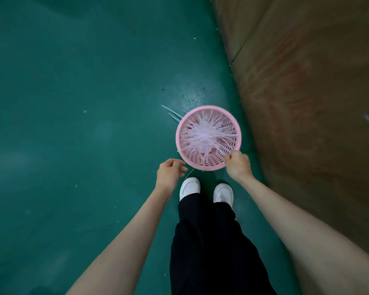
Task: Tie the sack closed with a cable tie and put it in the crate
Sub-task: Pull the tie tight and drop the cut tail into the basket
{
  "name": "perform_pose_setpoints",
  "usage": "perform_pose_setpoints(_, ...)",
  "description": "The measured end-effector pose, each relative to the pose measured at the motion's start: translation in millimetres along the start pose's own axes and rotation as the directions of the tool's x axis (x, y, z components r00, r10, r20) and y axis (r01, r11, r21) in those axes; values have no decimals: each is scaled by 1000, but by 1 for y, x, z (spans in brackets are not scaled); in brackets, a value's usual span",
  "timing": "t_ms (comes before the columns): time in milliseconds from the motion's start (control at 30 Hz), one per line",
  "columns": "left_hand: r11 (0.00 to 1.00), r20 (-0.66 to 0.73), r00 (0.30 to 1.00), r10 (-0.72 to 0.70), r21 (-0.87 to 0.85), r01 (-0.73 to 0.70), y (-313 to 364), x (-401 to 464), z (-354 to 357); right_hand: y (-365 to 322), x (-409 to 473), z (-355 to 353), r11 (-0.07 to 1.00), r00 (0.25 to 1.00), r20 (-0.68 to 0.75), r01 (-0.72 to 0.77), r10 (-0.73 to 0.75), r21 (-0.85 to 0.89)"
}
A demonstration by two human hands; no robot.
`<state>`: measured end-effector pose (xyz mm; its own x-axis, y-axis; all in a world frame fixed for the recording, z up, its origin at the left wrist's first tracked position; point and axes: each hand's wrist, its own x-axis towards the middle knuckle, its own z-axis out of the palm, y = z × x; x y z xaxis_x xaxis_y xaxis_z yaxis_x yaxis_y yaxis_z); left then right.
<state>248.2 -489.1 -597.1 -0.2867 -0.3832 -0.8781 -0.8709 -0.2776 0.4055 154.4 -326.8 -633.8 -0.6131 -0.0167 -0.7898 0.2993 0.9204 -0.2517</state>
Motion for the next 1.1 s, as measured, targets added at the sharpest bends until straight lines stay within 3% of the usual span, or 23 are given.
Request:
perform_pose_setpoints(200, 1000, 32, 999, 18, -20, -17, -7, 52, 25, -2, 53, 30, 998, 999, -27, 16, -17, -62)
perform_pose_setpoints(467, 1000, 31, 999, 28, 9, -29, 3, 41, 22, -5, 44, 11, 997, 1000, -24, 3, -1, 81)
perform_pose_setpoints(667, 995, 25, 997, 75, 58, -77, 31, -26, 12, -15, -17, -37, 966, 997, -59, 64, -51, 251)
perform_pose_setpoints(900, 976, 33, 978, 208, 54, -209, 80, -149, -5, -32, -145, -118, 887, 986, -127, 151, -106, 436)
perform_pose_setpoints(1100, 942, 59, 942, 331, 45, -333, 115, -263, -26, -28, -263, -191, 770, 973, -208, 212, -105, 602)
